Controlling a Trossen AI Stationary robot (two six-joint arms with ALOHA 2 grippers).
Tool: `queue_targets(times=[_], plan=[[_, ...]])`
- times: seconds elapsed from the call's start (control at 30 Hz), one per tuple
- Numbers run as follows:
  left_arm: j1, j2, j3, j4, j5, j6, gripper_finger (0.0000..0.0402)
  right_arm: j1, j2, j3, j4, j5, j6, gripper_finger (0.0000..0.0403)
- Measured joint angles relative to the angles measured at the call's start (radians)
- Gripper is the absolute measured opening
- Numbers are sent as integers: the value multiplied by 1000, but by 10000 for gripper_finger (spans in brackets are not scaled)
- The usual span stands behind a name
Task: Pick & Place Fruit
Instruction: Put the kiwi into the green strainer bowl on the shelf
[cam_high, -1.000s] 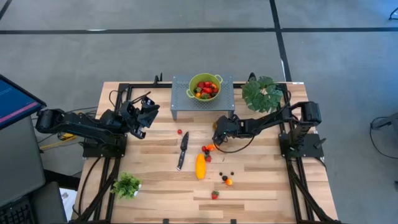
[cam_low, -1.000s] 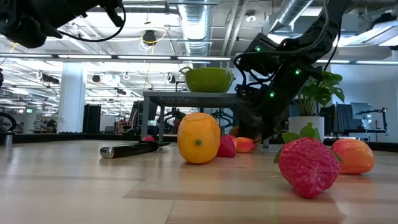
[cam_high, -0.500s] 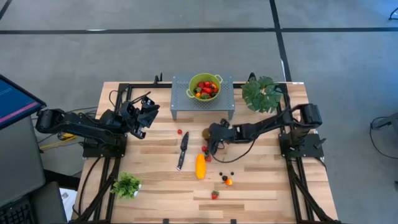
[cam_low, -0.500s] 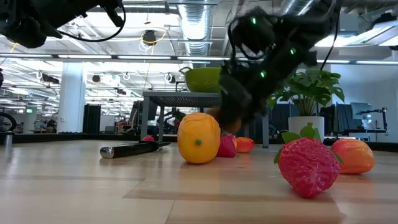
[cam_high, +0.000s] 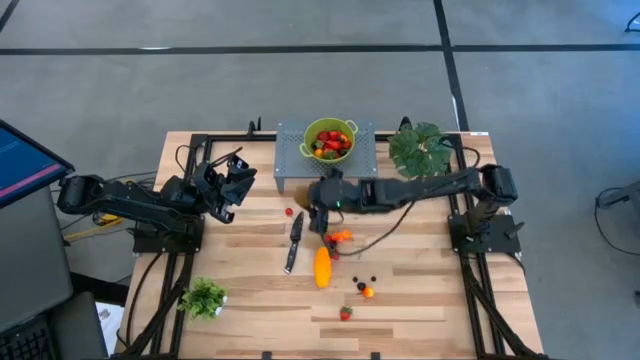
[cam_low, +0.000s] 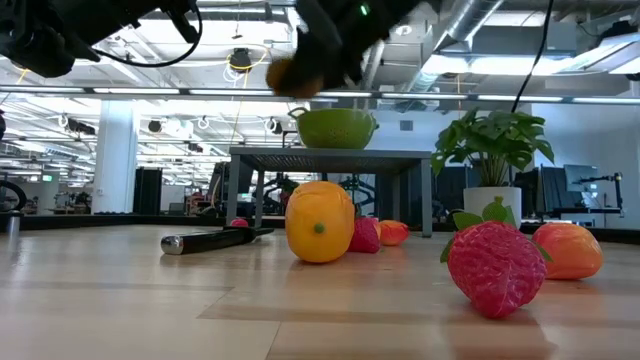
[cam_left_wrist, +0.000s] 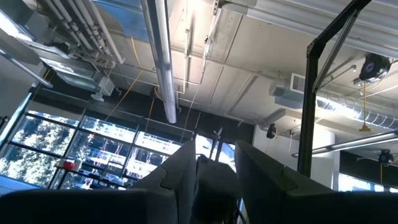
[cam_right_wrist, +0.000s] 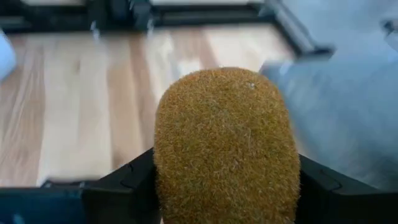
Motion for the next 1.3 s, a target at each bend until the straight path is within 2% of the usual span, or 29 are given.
queue_targets(times=[0.17,0.37,0.57,0.73,0.93,1.3], plan=[[0,0,0,0,0,0,106,-83,0,192,-154,0,-70,226],[0,0,0,0,-1,0,106,-217,-2,326,-372,0,-23,229],[0,0,0,0,-1,0,106,-337,-2,340,-505,0,122,228],[0,0,0,0,-5,0,106,-397,5,340,-551,0,189,228],[0,0,0,0,-5,0,106,-418,5,340,-579,-1,243,230],[0,0,0,0,-4,0,106,-416,5,340,-582,-2,242,234]])
